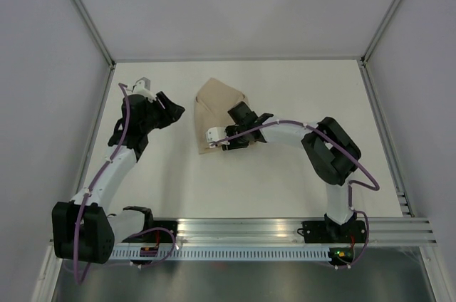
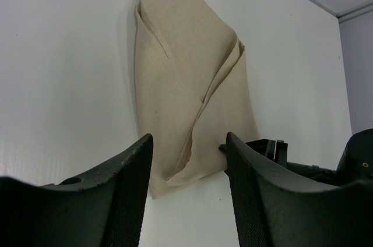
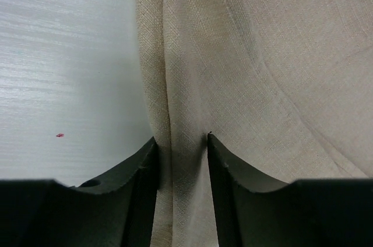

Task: Fold the napkin, place the utensils inside, and roll it up
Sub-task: Roll the napkin at the center of the board.

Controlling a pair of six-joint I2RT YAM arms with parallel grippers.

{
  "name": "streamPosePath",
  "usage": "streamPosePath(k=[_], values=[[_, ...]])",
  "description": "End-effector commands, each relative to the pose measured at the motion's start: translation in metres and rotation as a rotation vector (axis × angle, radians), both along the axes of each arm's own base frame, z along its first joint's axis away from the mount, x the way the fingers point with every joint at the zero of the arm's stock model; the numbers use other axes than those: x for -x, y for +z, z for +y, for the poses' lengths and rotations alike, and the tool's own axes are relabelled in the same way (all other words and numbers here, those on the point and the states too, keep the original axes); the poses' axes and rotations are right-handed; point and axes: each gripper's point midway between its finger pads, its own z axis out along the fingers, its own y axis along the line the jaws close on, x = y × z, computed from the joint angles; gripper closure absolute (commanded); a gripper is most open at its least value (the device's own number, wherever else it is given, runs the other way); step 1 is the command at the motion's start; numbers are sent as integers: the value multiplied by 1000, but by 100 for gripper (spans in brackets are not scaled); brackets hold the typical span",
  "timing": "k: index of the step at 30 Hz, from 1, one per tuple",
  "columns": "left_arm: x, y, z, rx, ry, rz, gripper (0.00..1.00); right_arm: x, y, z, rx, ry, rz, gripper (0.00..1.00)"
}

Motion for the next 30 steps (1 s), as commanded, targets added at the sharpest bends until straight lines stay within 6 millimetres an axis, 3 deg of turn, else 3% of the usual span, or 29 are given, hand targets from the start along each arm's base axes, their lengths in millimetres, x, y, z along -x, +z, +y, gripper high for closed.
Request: streamPosePath(k=[1, 8, 17, 25, 30], values=[[-7, 16, -6, -16, -47, -67, 42, 25, -40, -28, 139, 7, 155, 59], [-8, 19, -12, -15, -65, -96, 42, 25, -42, -28, 163, 16, 228, 75], [-6, 25, -25, -37, -119, -186, 45, 32, -40, -32, 175, 31, 373, 81], [11, 35, -41, -104, -186, -362, 47, 38, -41, -38, 212, 32, 542, 83], [20, 29, -57, -192, -235, -408, 53, 43, -41, -40, 224, 36, 658, 83]])
